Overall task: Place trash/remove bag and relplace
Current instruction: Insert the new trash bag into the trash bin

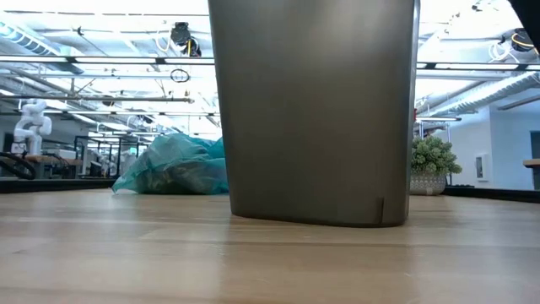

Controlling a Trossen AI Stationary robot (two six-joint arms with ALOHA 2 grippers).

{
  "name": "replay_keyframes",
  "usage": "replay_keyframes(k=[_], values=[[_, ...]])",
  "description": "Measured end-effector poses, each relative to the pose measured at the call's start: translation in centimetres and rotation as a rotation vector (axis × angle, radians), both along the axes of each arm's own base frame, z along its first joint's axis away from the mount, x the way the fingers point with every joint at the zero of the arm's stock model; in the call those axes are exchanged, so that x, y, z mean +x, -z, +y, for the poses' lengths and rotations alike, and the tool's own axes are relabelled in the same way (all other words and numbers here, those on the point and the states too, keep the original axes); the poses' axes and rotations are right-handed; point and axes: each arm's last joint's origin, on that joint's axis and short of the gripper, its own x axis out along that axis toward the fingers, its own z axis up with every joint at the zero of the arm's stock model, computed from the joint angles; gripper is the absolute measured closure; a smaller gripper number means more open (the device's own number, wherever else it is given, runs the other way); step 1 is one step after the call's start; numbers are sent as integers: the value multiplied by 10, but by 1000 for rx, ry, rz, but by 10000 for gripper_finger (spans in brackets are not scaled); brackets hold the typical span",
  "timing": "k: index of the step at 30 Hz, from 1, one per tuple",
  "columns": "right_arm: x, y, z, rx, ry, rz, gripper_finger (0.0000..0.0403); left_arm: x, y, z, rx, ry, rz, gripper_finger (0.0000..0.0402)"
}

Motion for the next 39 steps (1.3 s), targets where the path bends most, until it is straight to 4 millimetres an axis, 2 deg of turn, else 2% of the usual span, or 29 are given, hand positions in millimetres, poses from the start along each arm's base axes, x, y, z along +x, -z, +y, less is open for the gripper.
replay_keyframes(k=[3, 11, 15, 19, 25, 29, 36, 39], values=[[-8, 7, 15, -42, -17, 110, 403, -2, 2, -4, 28, -19, 9, 401], [-43, -15, 33, -43, 54, 174, 403, -4, 11, -11, 70, -40, 110, 401], [-51, -18, 43, -60, 118, 209, 403, -5, 14, -10, 76, -34, 158, 401], [-54, -15, 62, -92, 168, 244, 403, -9, 16, -9, 80, -47, 208, 401], [-43, 20, 92, -111, 236, 354, 403, -19, 10, -8, 98, -44, 185, 401], [-39, 49, 101, -81, 307, 383, 403, -28, 5, -9, 111, -36, 164, 401], [-50, 101, 91, 5, 466, 406, 403, -30, 7, -9, 116, -58, 193, 401], [-56, 110, 78, 7, 546, 397, 403, -28, 10, -7, 123, -103, 223, 401]])
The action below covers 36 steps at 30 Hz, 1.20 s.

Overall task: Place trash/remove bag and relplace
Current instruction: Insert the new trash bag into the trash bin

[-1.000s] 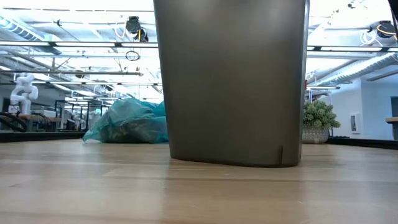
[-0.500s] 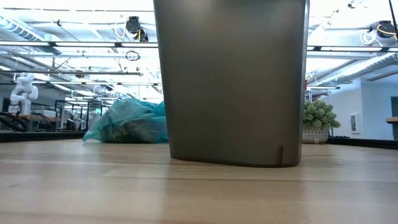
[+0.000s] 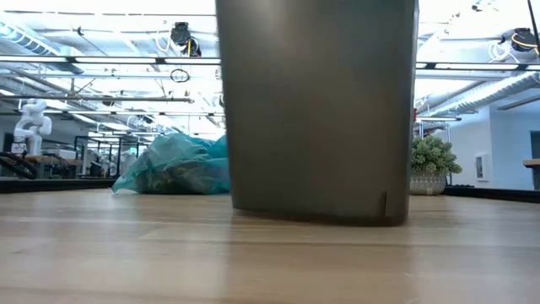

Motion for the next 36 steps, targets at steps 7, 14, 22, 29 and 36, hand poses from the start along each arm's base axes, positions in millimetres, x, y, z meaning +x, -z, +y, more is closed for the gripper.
replay_keyframes(k=[7, 14, 22, 29, 36], values=[[-16, -28, -21, -42, 96, -140, 403, 3, 8, 4, 31, -134, 71, 401], [-49, -77, -25, 12, 99, -381, 403, 9, 10, 10, 30, -240, 81, 401], [-109, -121, 5, 73, -42, -572, 403, 23, 8, 38, 57, -459, 75, 401], [-127, -126, 45, 24, -262, -653, 403, 35, 8, 65, 48, -549, 76, 401], [-86, -98, 61, -73, -165, -576, 403, 44, 8, 90, 44, -627, 76, 401]])
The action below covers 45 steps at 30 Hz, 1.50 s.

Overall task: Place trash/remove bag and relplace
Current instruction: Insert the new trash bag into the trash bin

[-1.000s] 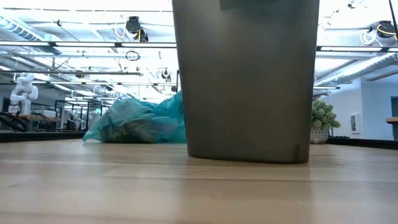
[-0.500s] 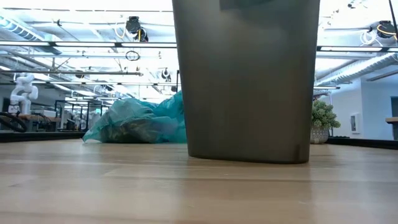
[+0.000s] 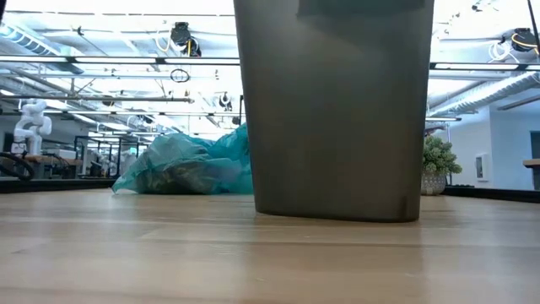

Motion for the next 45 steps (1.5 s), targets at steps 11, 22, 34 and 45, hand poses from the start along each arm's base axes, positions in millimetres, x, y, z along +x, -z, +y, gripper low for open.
replay_keyframes(k=[11, 22, 34, 45], values=[[45, 47, -2, 94, 350, 179, 403, 1, 1, 4, 3, -13, 8, 401], [36, 63, -13, 26, 569, 305, 403, -14, -4, -3, -2, -58, 16, 401], [38, 112, -23, 107, 608, 529, 403, -23, 12, -3, -86, -124, 143, 401], [17, 67, -21, 362, 489, 371, 403, -31, 22, -12, -152, -192, 184, 401]])
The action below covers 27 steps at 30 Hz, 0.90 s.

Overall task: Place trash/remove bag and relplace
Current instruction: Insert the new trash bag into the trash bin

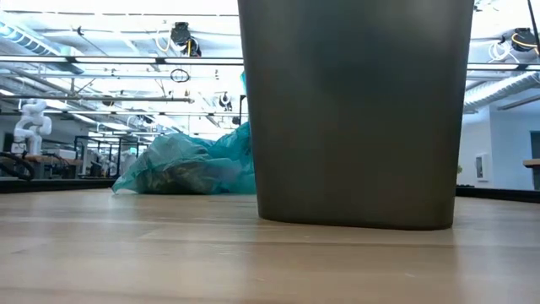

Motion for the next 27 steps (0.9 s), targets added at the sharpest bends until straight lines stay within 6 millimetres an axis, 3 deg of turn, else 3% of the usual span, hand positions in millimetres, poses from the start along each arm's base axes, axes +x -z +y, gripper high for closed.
replay_keyframes(k=[4, 8, 16, 27], values=[[-16, -22, -1, 24, -39, -111, 403, 0, -3, -2, -25, 23, -35, 401], [-24, -30, 0, 31, -55, -145, 403, 6, 0, -8, -31, 50, -35, 401], [-58, -61, -7, -7, 4, -300, 403, 34, 21, -23, -49, 118, 13, 401], [-72, -89, -14, -92, -60, -385, 403, 80, 55, -19, -55, 173, 114, 402]])
